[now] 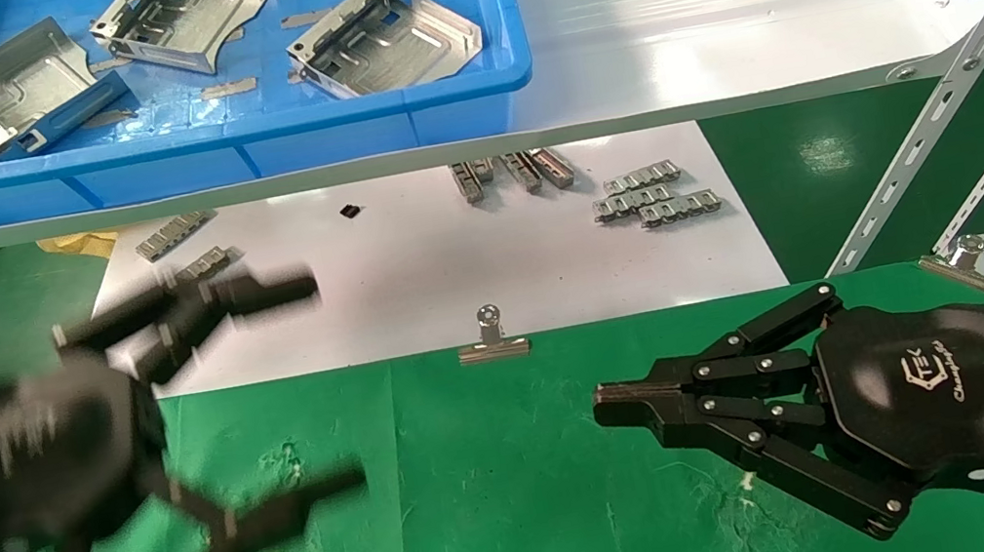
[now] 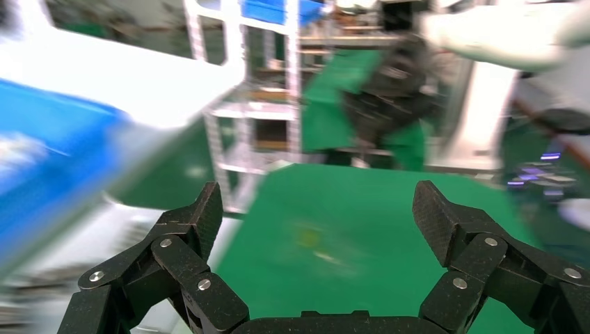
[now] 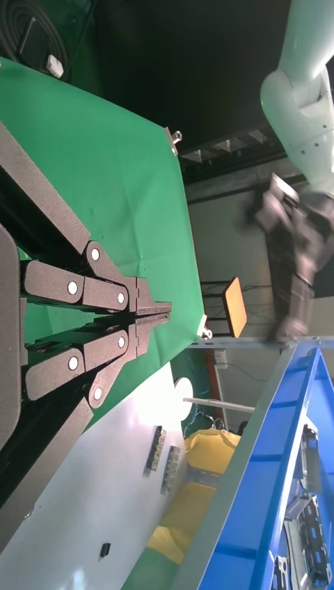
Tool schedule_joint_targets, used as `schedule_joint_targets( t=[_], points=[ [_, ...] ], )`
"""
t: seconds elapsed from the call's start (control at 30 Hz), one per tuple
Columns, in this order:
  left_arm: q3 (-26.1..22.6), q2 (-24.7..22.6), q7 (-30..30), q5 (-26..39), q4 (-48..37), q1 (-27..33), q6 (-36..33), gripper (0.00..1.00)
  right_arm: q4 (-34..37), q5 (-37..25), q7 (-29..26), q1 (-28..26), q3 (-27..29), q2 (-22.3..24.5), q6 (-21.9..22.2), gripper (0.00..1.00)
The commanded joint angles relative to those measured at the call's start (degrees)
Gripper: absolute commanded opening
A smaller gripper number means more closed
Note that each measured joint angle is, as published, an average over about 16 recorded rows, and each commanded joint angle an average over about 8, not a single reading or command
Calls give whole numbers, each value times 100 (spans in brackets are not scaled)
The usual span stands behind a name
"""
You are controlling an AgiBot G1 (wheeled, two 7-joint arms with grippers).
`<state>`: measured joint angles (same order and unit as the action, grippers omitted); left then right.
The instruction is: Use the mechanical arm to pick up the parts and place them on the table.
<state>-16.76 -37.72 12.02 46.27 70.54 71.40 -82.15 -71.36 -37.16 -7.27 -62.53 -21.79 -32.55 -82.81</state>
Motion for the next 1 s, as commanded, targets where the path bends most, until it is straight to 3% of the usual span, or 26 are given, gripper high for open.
schedule_joint_targets(
  t=[0.03,0.27,0.5,0.8,0.83,0.93,1.0],
  points=[
    [15,-53,35,86,-21,278,118,100,0,0,0,0,0,0,0,0],
    [-511,-797,76,1293,-1330,1868,491,100,0,0,0,0,0,0,0,0],
    [-982,-1645,-483,2389,-3368,3335,916,100,0,0,0,0,0,0,0,0],
    [-1294,-2489,-978,3277,-5557,4395,2541,100,0,0,0,0,0,0,0,0],
    [-1306,-2549,-986,3316,-5719,4455,2696,93,0,0,0,0,0,0,0,0],
    [-1337,-2697,-981,3401,-6125,4586,3056,56,0,0,0,0,0,0,0,3],
    [-1352,-2781,-954,3437,-6343,4648,3226,31,0,0,0,0,0,0,0,25]
  ],
)
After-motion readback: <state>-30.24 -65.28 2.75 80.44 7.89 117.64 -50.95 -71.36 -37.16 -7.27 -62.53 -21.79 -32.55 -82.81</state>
